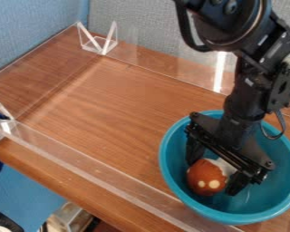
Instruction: Remove the mushroom from inside the blue bowl and put it on the table
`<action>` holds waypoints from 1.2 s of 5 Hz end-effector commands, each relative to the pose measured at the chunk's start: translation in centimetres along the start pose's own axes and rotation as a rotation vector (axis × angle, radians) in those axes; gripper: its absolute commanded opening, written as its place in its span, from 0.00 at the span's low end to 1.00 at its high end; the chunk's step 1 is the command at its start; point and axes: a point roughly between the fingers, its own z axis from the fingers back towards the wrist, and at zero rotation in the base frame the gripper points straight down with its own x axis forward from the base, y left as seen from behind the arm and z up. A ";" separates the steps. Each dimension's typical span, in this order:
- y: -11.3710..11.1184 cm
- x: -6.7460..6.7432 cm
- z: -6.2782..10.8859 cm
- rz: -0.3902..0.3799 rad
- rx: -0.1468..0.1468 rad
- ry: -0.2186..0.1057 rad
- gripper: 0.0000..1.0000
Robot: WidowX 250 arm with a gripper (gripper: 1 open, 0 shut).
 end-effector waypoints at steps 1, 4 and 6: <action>0.6 0.4 0.3 0.014 -0.004 -0.033 1.00; 1.2 0.4 -0.5 0.021 0.006 -0.054 1.00; 1.4 0.0 -0.5 0.024 0.020 -0.075 1.00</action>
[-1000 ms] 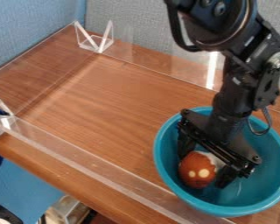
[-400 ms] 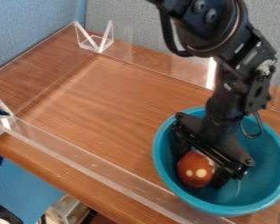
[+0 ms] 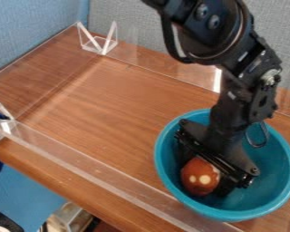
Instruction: Remove the mushroom from inside the blue bowl and put it on the table
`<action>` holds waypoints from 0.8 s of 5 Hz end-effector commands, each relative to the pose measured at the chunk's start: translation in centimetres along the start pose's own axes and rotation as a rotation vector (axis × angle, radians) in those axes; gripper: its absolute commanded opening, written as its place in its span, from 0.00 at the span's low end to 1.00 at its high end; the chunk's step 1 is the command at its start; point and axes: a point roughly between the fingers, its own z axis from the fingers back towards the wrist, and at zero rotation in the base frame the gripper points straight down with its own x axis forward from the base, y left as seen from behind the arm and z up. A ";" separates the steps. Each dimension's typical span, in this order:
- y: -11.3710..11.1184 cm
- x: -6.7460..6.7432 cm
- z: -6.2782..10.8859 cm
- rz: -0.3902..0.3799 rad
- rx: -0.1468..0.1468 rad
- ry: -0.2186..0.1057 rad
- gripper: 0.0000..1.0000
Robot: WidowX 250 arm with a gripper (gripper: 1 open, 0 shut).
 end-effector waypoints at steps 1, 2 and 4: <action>0.3 0.2 1.2 0.012 0.002 -0.046 1.00; 0.3 0.0 1.4 0.010 0.015 -0.053 1.00; 0.5 0.0 1.2 0.018 0.019 -0.051 0.00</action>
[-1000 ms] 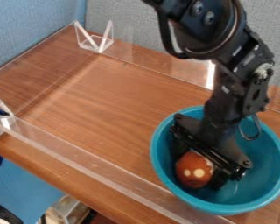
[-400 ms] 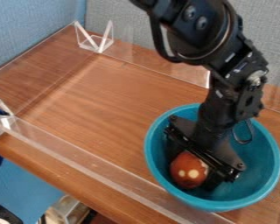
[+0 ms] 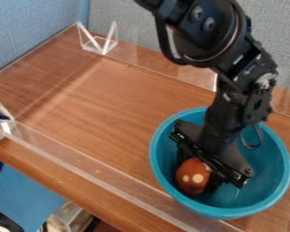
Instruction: Remove the mushroom from inside the blue bowl and put it on the table
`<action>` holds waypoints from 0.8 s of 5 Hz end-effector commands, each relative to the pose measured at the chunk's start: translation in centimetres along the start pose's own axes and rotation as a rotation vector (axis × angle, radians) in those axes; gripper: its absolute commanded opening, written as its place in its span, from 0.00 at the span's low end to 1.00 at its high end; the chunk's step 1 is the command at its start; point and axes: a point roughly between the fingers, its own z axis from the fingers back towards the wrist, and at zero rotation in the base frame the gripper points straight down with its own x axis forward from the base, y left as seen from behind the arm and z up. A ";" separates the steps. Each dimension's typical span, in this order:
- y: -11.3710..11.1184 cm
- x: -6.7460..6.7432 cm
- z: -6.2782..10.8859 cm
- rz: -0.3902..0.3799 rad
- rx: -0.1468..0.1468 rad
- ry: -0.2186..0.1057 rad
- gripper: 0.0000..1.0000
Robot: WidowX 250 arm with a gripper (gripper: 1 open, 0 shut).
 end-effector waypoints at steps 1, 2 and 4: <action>0.2 0.4 1.4 0.005 -0.008 -0.047 0.00; 0.3 0.4 1.5 0.009 -0.007 -0.047 0.00; 0.6 0.3 1.7 0.018 -0.004 -0.048 0.00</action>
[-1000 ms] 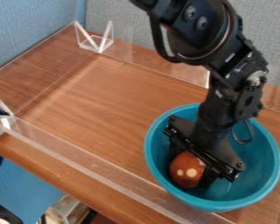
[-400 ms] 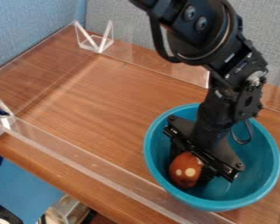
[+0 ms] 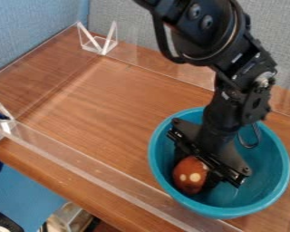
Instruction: Remove the mushroom from inside the blue bowl and put it on the table
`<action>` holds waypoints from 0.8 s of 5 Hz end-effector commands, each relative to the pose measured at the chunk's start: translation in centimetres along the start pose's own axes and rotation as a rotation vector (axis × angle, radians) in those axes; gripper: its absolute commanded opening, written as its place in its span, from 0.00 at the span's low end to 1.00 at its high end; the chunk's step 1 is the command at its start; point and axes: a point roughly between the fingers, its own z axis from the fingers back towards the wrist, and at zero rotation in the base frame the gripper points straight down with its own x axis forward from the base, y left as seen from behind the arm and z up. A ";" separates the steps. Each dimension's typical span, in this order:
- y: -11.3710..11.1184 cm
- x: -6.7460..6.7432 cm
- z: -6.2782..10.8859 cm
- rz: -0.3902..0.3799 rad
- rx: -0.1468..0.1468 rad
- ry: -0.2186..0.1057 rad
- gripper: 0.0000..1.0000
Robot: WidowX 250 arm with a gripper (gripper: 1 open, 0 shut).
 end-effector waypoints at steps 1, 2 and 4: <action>0.5 0.5 1.6 0.018 -0.010 -0.055 0.00; 0.6 0.4 1.7 0.023 -0.008 -0.054 0.00; 0.9 0.4 1.8 0.033 -0.004 -0.053 0.00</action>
